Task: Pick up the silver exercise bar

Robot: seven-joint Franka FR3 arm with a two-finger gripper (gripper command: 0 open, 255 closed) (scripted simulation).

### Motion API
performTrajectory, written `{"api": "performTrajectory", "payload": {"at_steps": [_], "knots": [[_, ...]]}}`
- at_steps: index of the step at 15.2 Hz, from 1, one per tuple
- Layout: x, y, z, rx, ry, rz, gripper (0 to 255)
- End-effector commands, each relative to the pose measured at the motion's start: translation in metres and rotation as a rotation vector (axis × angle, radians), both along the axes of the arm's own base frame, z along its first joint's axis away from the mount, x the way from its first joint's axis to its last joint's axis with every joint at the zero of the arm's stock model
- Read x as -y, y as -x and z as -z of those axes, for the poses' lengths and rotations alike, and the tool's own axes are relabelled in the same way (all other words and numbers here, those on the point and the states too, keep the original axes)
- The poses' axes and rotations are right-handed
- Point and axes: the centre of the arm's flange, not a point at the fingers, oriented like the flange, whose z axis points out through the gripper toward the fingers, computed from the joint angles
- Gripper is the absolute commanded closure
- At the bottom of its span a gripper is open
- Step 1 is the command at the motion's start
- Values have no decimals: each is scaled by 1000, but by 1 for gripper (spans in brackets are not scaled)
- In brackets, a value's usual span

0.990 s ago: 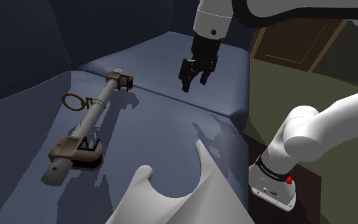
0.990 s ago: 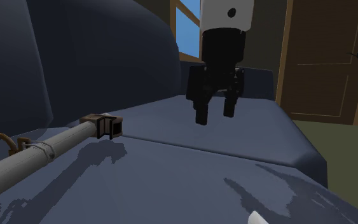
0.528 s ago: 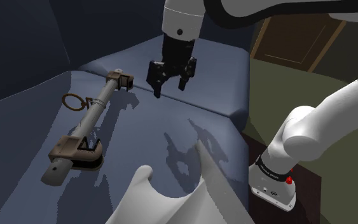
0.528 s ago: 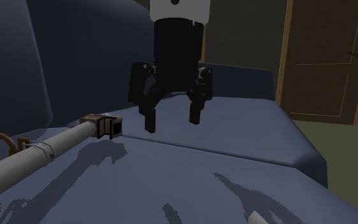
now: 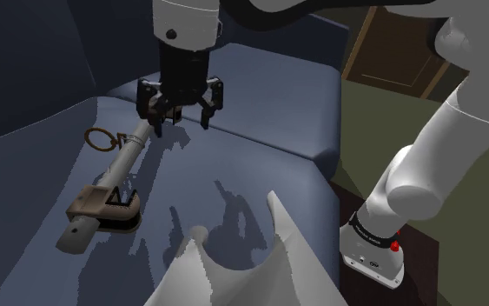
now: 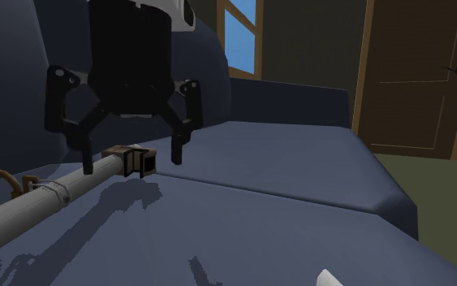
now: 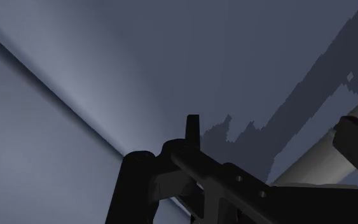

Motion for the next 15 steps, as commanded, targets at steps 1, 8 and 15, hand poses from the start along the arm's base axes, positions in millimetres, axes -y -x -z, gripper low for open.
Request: {"api": "performTrajectory", "payload": {"at_steps": [1,8,15], "knots": [[-21,-13,0,2,-6,34,0],[-77,-48,1,7,-20,110,0],[-77,-48,36,7,-20,110,0]]}}
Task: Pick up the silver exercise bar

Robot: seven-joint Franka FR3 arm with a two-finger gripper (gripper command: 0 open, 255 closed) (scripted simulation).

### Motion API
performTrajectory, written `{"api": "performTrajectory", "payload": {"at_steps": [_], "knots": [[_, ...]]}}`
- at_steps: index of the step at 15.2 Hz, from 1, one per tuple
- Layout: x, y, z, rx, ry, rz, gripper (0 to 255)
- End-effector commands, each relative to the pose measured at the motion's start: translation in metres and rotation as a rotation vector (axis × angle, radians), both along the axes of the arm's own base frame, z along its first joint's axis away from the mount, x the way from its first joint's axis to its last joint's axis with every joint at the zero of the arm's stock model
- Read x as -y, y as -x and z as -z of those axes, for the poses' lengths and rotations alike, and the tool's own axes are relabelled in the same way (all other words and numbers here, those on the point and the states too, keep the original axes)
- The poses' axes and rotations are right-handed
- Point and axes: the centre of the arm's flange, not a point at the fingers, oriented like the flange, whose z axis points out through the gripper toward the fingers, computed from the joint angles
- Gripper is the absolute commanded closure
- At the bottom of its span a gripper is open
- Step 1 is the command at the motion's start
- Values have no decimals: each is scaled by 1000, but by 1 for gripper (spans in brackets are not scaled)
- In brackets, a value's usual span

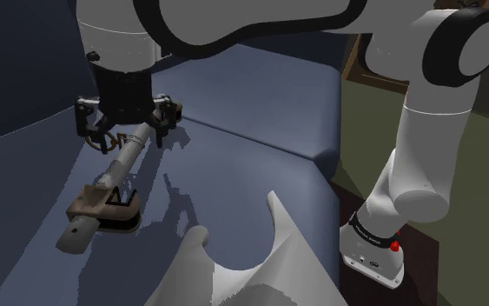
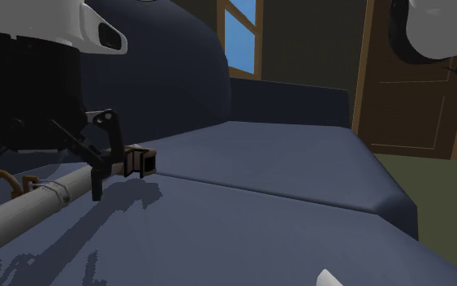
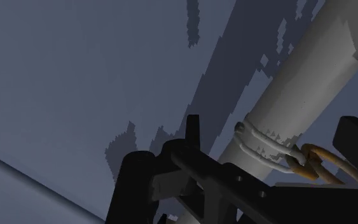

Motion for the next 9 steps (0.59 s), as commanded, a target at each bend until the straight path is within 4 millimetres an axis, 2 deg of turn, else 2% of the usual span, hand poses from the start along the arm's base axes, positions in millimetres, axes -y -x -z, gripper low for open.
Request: {"api": "performTrajectory", "payload": {"at_steps": [1,2,9], "knots": [[0,0,3,1,-1,0,0],[0,0,3,1,-1,0,255],[0,0,4,1,-1,0,255]]}}
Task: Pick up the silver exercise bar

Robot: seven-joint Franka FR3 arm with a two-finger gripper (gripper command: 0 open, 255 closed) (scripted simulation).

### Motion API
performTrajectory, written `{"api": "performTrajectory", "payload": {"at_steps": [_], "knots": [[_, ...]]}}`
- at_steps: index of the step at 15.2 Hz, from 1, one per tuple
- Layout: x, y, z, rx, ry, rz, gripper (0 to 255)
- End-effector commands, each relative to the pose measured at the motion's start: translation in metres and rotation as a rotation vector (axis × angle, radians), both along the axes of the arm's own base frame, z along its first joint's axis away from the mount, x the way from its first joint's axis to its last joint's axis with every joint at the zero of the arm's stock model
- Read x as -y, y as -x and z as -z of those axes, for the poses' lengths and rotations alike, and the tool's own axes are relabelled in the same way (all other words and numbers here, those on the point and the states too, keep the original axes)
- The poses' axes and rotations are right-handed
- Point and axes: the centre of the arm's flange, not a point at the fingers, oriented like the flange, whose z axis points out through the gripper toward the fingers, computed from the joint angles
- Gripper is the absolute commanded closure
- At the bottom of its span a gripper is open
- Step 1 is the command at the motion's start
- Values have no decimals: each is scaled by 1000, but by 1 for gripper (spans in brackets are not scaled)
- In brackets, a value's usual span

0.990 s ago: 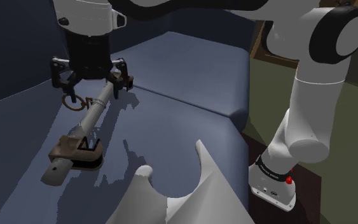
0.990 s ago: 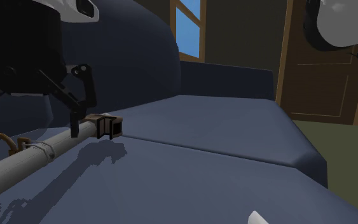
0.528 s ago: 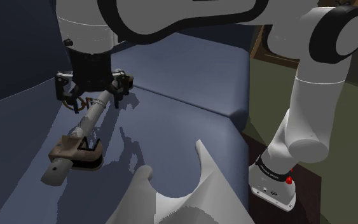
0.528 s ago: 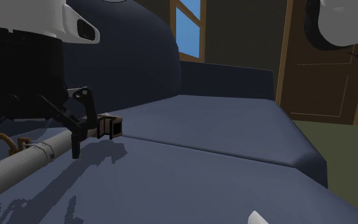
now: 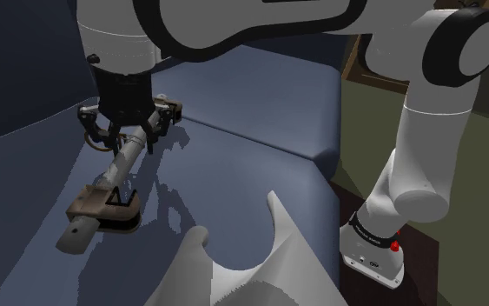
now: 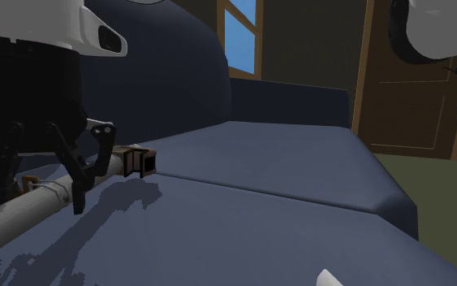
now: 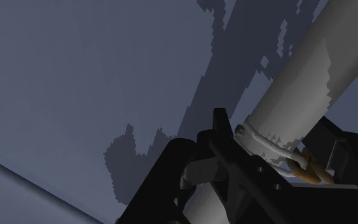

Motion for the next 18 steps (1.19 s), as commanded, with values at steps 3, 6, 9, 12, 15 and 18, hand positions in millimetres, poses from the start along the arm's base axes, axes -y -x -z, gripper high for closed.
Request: {"api": "performTrajectory", "payload": {"at_steps": [3,6,9,12,15,18], "knots": [[0,-1,-5,-1,1,0,255],[0,-1,-21,-1,1,0,255],[0,-1,-36,-1,1,0,255],[0,-1,-52,-1,1,0,255],[0,-1,-68,-1,1,0,255],[0,-1,-79,-1,1,0,255]]}}
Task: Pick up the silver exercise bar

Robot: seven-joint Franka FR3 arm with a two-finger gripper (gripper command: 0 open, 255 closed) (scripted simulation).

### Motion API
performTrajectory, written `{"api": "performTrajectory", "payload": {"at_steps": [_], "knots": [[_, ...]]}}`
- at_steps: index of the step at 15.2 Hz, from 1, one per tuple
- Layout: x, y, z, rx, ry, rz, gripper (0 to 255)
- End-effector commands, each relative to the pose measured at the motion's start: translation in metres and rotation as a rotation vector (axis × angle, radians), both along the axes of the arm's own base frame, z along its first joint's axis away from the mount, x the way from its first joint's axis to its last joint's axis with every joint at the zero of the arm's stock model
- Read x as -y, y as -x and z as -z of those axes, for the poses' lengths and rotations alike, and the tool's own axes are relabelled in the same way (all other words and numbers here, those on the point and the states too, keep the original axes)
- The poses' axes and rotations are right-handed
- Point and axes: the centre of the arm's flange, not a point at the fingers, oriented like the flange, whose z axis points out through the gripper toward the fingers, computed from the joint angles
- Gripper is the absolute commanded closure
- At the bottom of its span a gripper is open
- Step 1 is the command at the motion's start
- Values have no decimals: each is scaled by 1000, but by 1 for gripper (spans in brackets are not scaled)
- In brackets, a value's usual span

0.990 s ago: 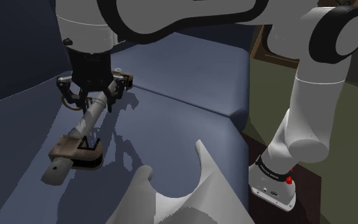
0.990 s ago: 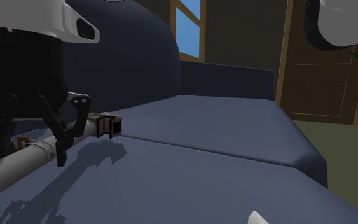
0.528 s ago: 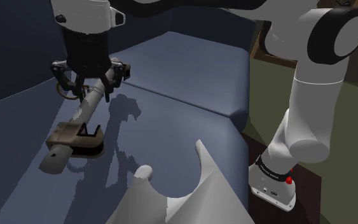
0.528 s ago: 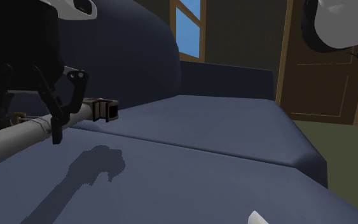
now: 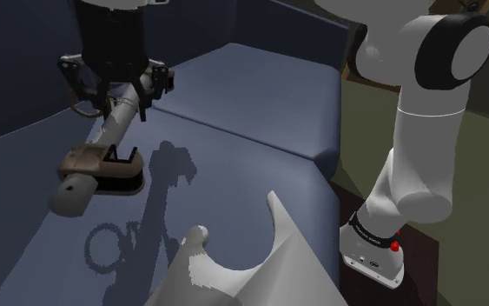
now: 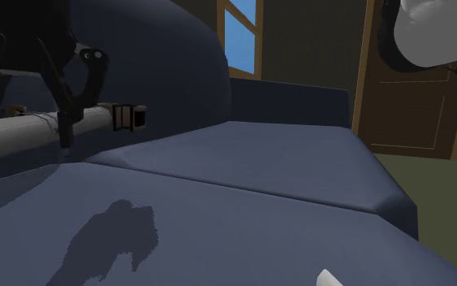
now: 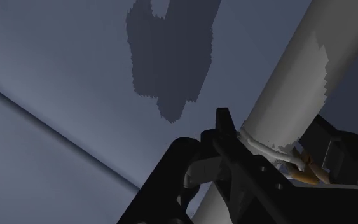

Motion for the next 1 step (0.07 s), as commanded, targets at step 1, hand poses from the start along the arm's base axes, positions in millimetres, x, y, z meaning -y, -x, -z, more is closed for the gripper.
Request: {"api": "performTrajectory", "payload": {"at_steps": [1], "knots": [[1,0,-3,0,0,0,255]]}}
